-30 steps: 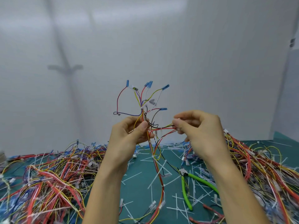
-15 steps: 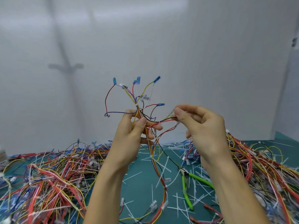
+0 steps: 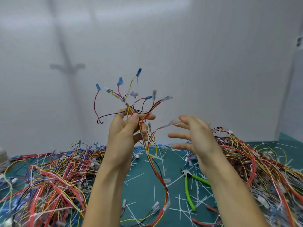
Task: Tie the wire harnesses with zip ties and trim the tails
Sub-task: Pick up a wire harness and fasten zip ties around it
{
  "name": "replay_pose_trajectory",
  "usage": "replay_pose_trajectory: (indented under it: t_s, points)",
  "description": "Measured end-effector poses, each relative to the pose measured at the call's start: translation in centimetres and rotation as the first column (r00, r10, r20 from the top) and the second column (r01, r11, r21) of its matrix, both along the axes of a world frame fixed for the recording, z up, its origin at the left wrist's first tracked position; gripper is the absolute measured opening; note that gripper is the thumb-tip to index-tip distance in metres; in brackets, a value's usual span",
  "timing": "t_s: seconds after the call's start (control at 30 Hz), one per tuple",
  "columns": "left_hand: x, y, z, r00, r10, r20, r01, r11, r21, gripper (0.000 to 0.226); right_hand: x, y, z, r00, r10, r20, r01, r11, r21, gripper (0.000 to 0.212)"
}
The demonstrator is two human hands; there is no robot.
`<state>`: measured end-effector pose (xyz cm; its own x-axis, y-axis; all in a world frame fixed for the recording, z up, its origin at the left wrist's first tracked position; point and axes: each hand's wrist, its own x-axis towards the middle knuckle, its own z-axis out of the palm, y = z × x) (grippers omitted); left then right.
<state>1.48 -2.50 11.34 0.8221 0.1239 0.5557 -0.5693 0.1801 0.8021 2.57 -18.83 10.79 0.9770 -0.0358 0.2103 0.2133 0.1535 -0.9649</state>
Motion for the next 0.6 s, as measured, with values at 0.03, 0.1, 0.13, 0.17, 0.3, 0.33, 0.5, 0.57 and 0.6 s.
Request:
replay_pose_trajectory:
  t_s: [0.03, 0.1, 0.13, 0.17, 0.3, 0.33, 0.5, 0.57, 0.6]
  points:
    - [0.0, 0.1, 0.0, 1.0, -0.019, -0.002, 0.018, 0.999, -0.033, 0.009, 0.5, 0.1, -0.4, 0.999, -0.046, -0.022, 0.045, 0.998, -0.042, 0.013]
    - [0.0, 0.2, 0.1, 0.999, -0.047, 0.003, 0.047, 0.995, -0.092, 0.01, 1.5, 0.0, -1.7, 0.994, -0.111, -0.011, 0.105, 0.964, -0.244, 0.027]
    - [0.0, 0.3, 0.2, 0.998, -0.057, 0.006, 0.057, 0.992, -0.114, 0.01, 1.9, 0.0, -2.2, 0.995, -0.099, 0.017, 0.098, 0.919, -0.381, 0.035]
    - [0.0, 0.3, 0.3, 0.998, -0.064, 0.011, 0.064, 0.989, -0.129, 0.01, 2.1, 0.0, -2.7, 0.998, -0.053, 0.034, 0.063, 0.862, -0.503, 0.039]
    - [0.1, 0.4, 0.2, 0.999, -0.035, 0.019, 0.037, 0.994, -0.102, 0.01, 1.2, 0.8, -2.6, 0.98, 0.2, 0.011, -0.142, 0.732, -0.667, 0.035]
    - [0.1, 0.3, 0.1, 1.0, -0.004, 0.018, 0.006, 0.997, -0.073, 0.011, 0.9, 1.0, -2.3, 0.97, 0.24, 0.028, -0.159, 0.722, -0.673, 0.035]
    - [0.2, 0.1, -0.2, 0.996, 0.083, 0.028, -0.084, 0.996, 0.038, 0.011, -0.5, 0.8, -0.7, 0.917, 0.392, 0.076, -0.215, 0.644, -0.734, 0.032]
    - [0.2, 0.0, -0.2, 0.992, 0.119, 0.04, -0.122, 0.989, 0.089, 0.01, -1.1, 0.5, -0.3, 0.917, 0.385, 0.103, -0.204, 0.674, -0.71, 0.031]
    - [0.2, -0.1, -0.1, 0.99, 0.132, 0.046, -0.136, 0.985, 0.101, 0.01, -1.2, 0.3, -0.1, 0.921, 0.371, 0.119, -0.189, 0.693, -0.696, 0.036]
